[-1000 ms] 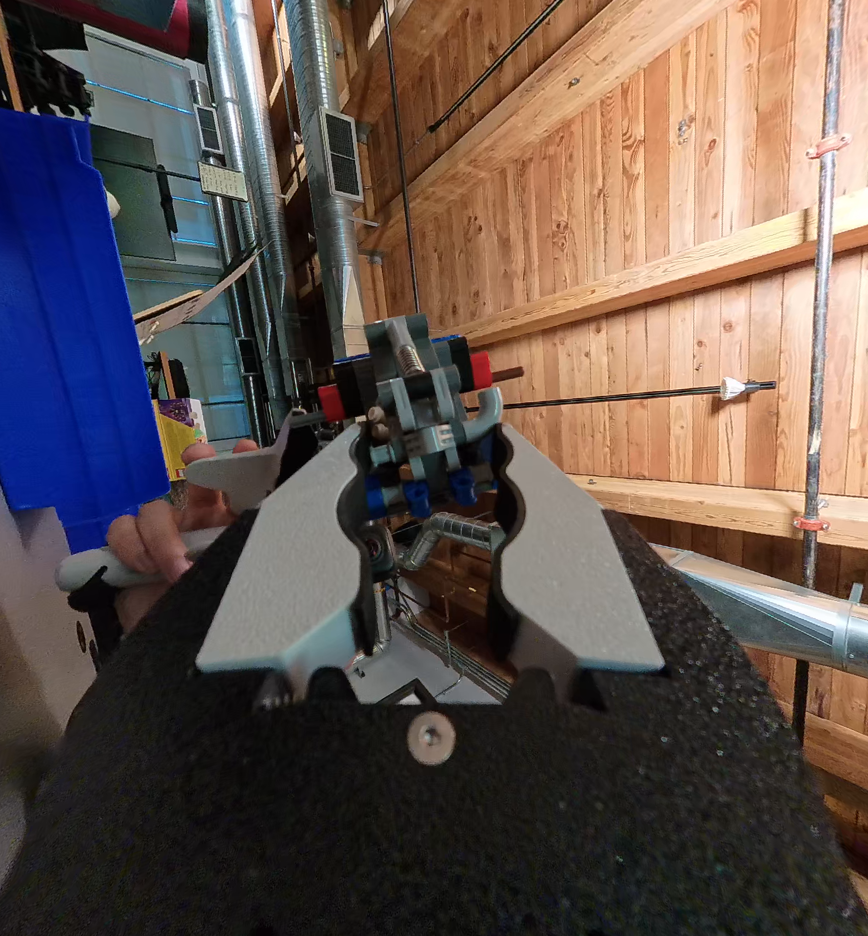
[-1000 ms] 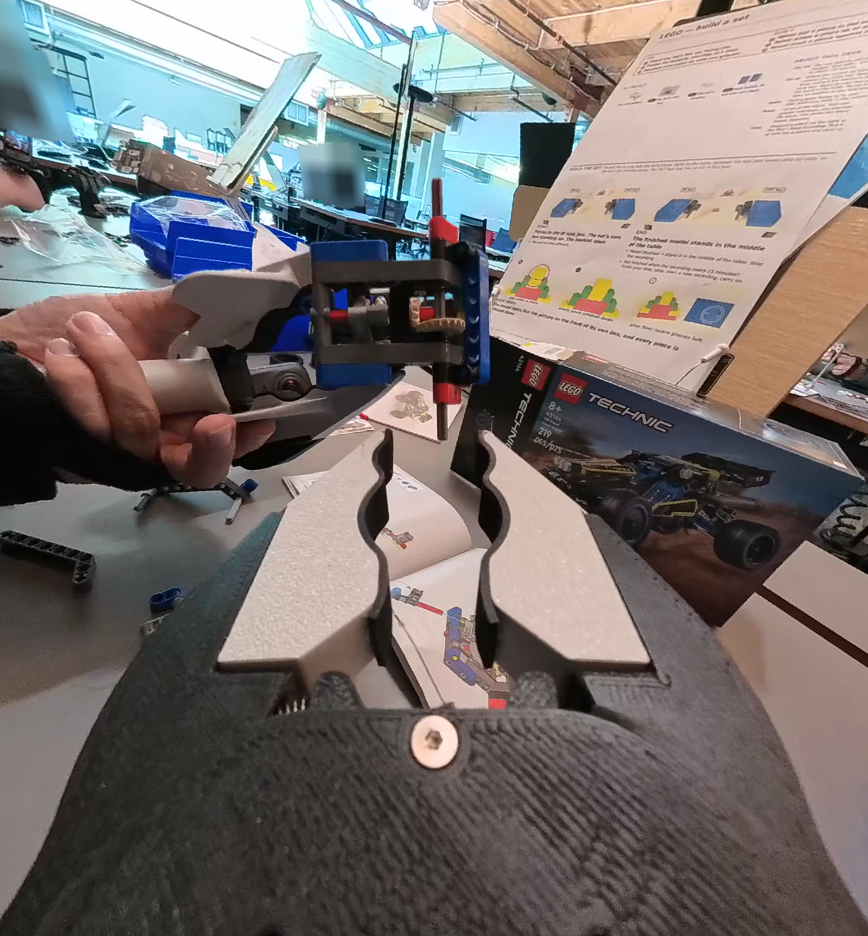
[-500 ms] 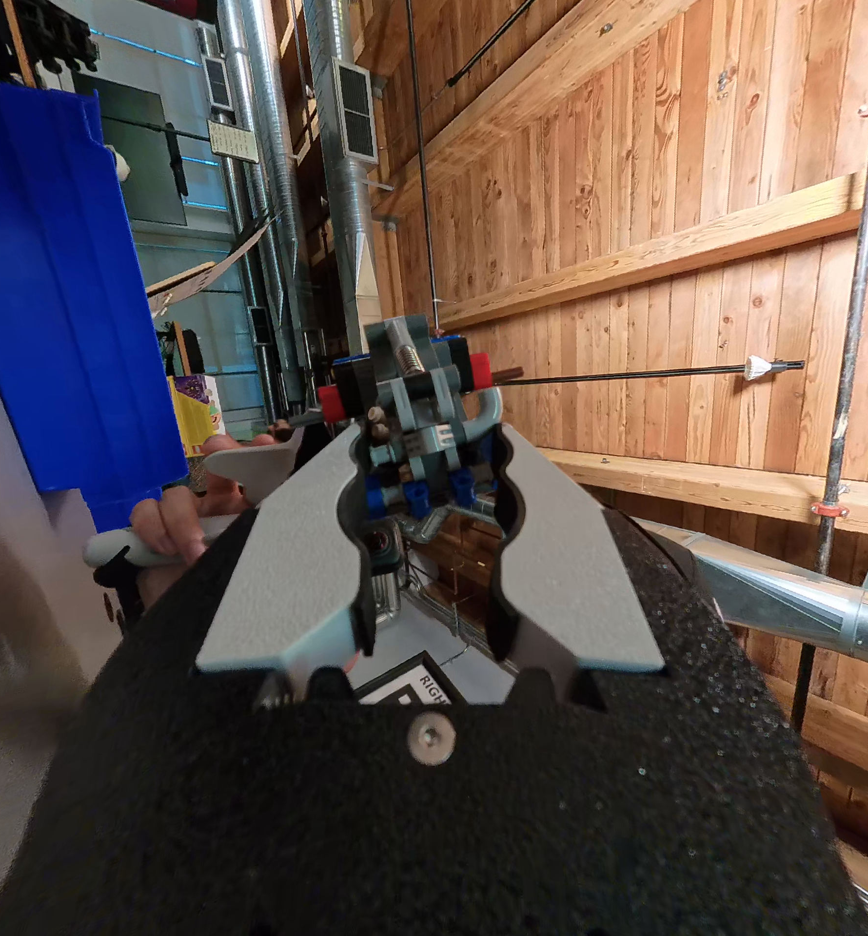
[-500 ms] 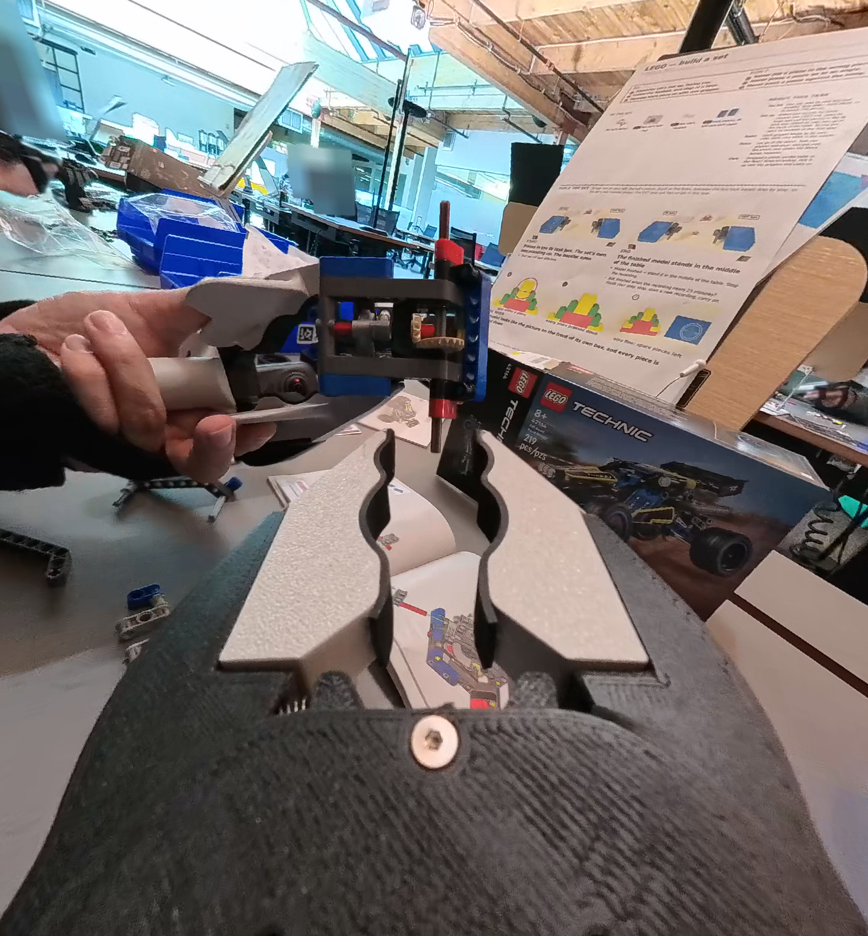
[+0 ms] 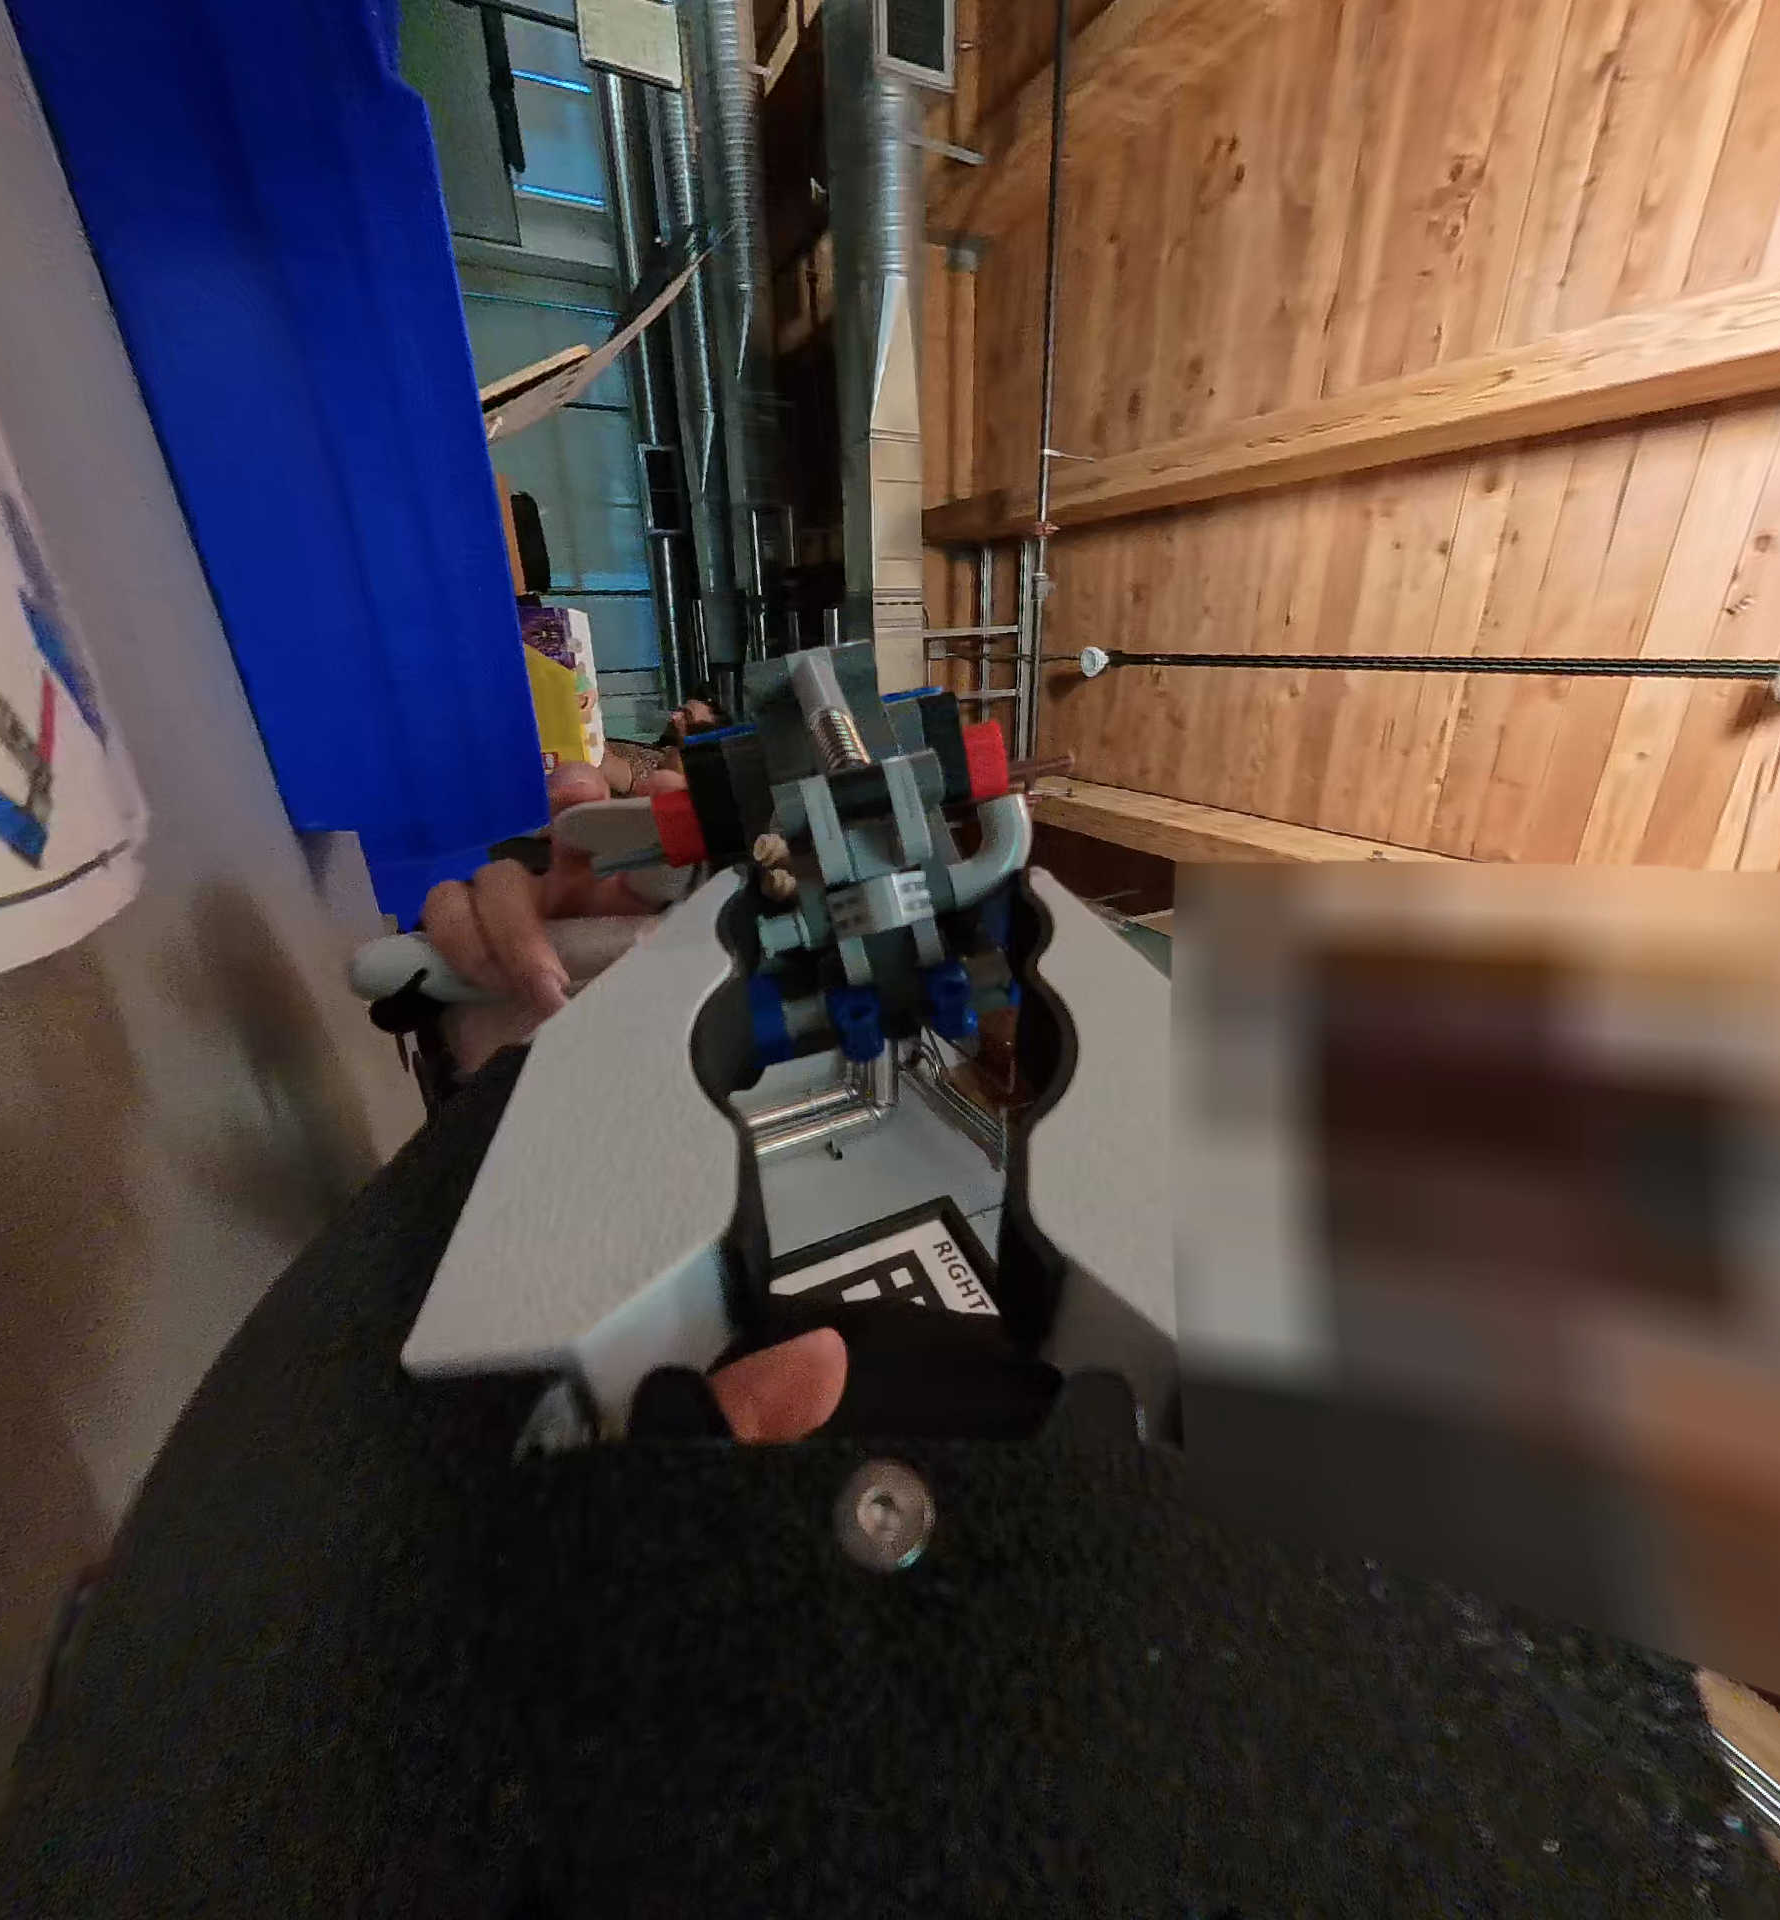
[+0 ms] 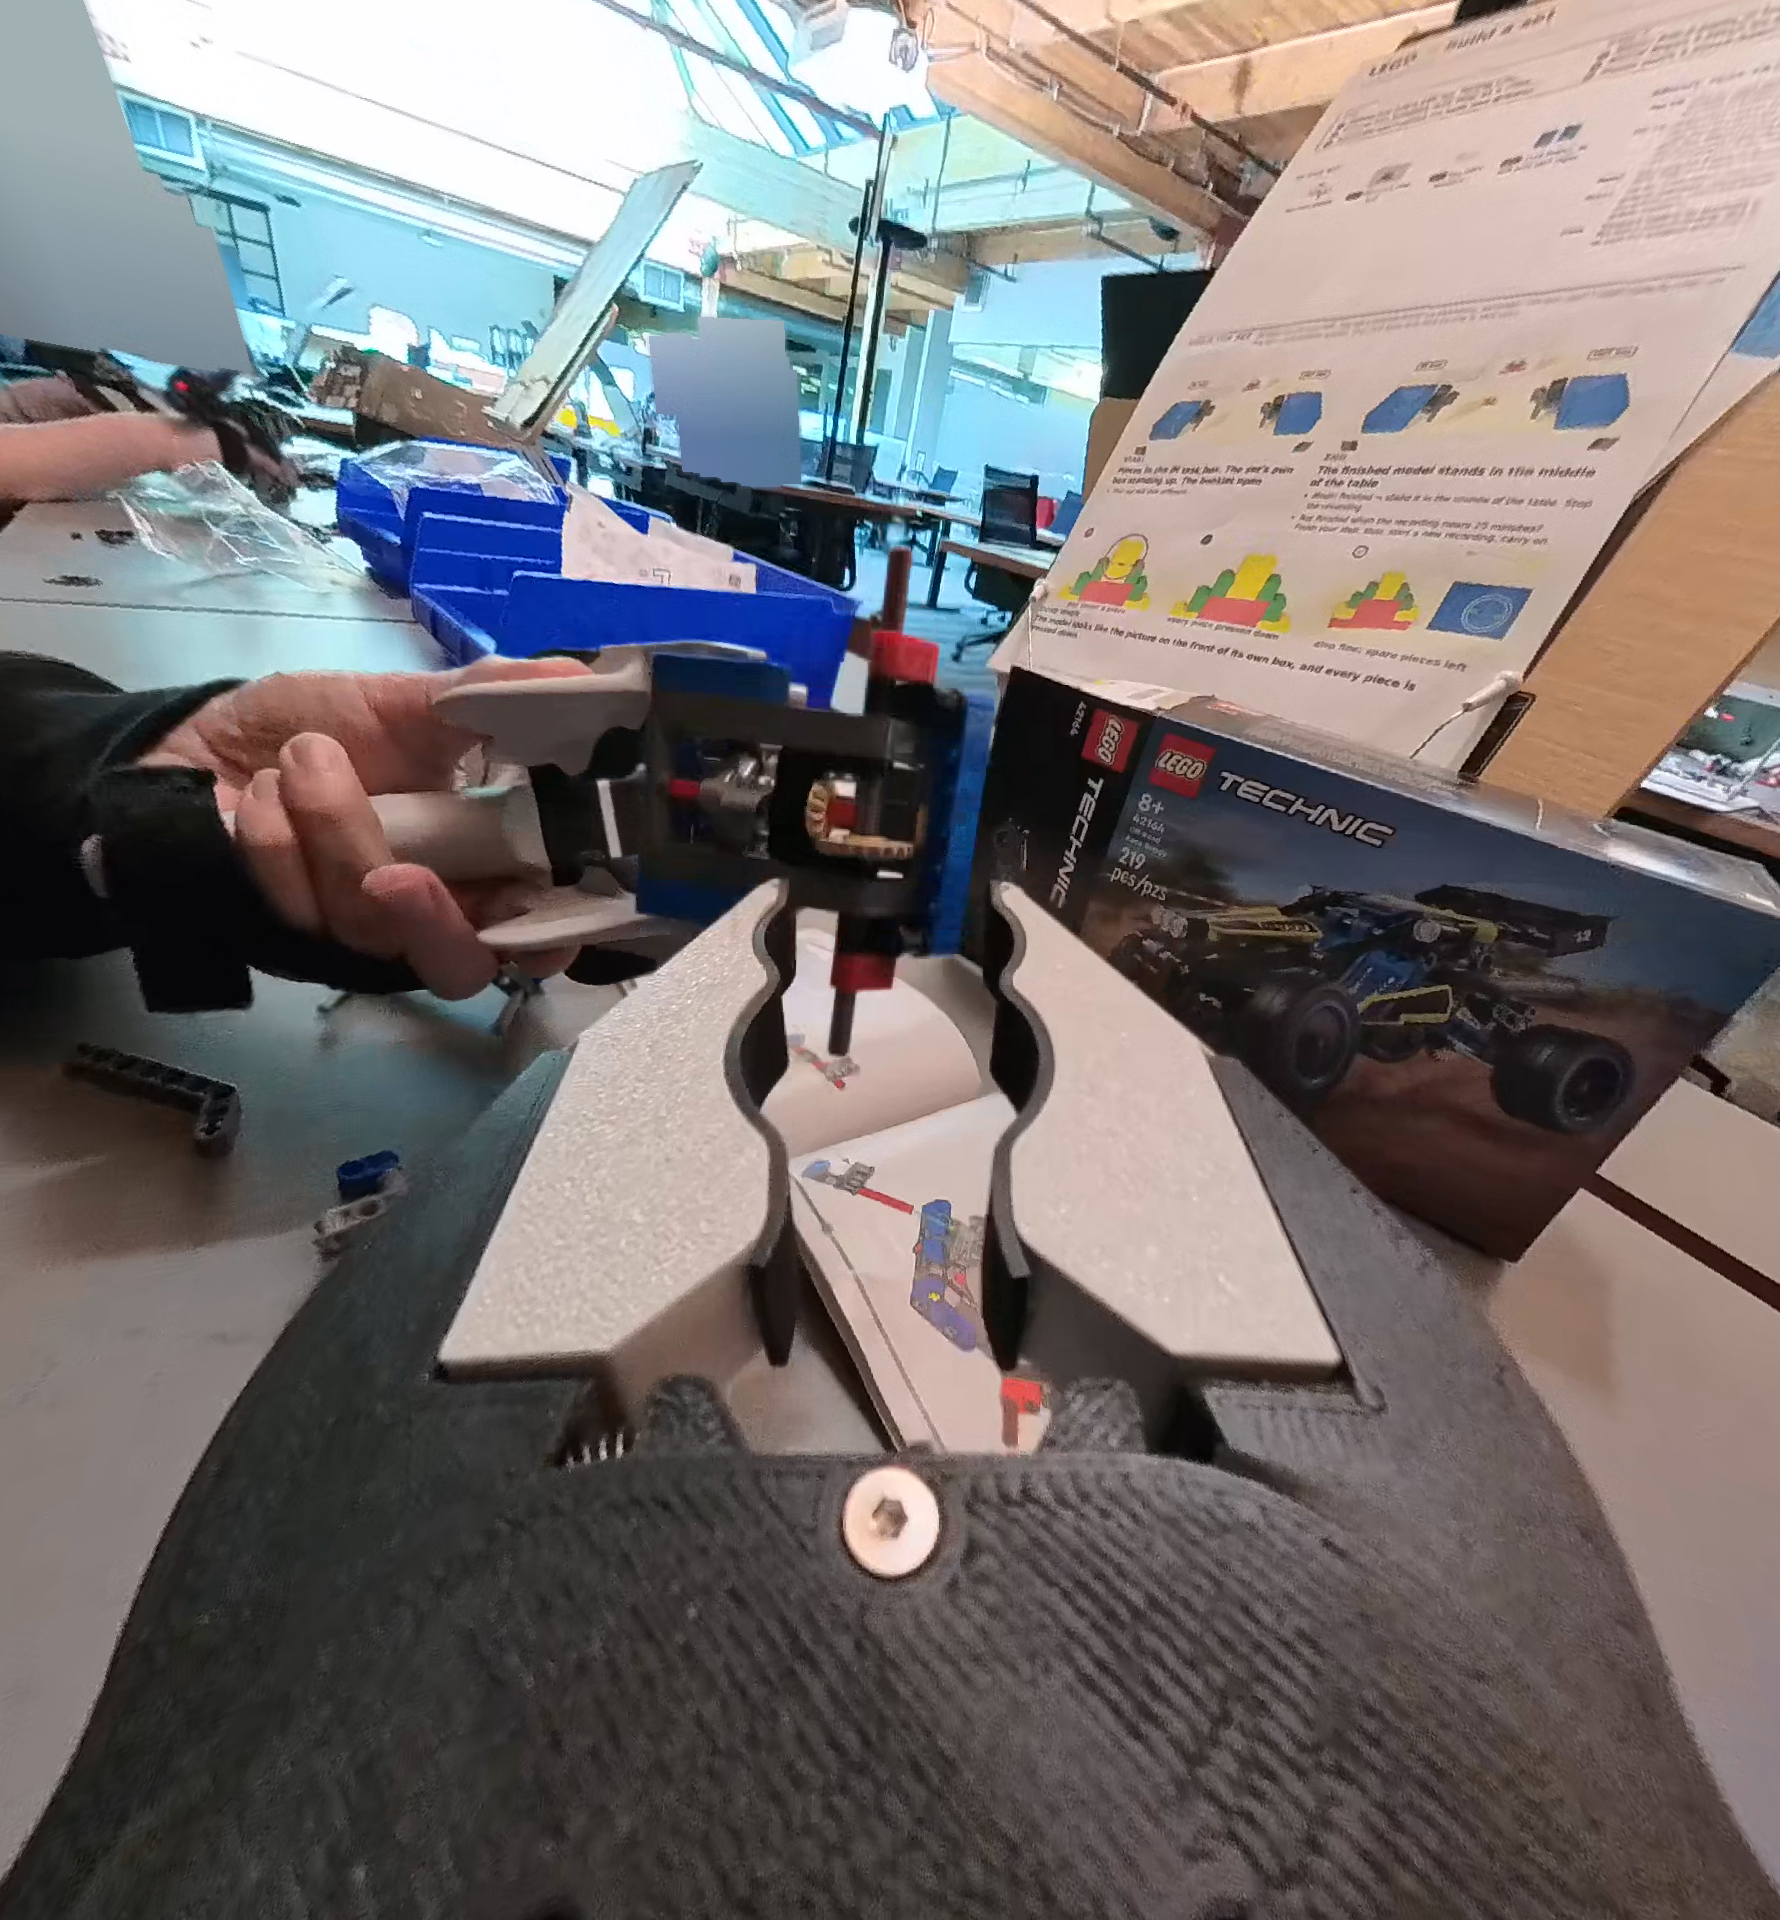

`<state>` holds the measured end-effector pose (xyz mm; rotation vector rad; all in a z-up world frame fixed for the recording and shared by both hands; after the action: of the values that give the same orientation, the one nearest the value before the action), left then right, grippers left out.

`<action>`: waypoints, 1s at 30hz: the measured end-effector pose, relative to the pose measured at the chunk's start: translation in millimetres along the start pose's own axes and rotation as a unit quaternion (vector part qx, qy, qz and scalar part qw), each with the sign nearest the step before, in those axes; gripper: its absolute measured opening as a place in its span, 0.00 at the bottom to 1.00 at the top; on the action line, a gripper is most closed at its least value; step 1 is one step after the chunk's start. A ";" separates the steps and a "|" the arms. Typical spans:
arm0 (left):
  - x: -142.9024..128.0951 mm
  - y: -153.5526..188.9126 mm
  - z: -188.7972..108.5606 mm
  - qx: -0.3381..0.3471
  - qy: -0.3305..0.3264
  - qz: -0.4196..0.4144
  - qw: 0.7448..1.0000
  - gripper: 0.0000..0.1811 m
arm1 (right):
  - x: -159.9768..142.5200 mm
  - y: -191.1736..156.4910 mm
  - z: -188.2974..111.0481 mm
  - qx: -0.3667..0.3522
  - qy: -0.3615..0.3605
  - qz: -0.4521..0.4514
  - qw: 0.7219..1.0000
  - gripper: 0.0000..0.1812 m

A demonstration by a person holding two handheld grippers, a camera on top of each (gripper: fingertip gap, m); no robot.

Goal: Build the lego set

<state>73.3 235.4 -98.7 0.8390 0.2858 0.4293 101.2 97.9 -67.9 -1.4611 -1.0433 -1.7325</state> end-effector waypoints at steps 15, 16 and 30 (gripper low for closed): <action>3.4 4.4 -4.8 0.017 0.004 -0.012 1.000 0.25 | -11.7 -7.3 6.6 0.001 -0.029 -0.010 1.000 0.18; 3.1 4.5 -4.7 0.016 0.002 -0.013 1.000 0.25 | -11.9 -7.7 6.7 0.002 -0.029 -0.010 1.000 0.18; 4.0 10.2 -7.8 0.039 -0.045 0.017 0.998 0.25 | -12.3 -4.9 4.6 0.013 -0.028 0.010 0.999 0.19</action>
<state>71.1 248.4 -96.2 0.9378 0.2072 0.4128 101.5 104.0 -80.4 -1.5061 -1.0740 -1.6663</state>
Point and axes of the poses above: each gripper's, where its closed fingertips meet, z out along the fingers, x out of its top, y = z × x across the jaws, the point moved 7 cm from there along -z, back along the fingers, and after that the axes turned 12 degrees about -x, right-handed, at the moved point
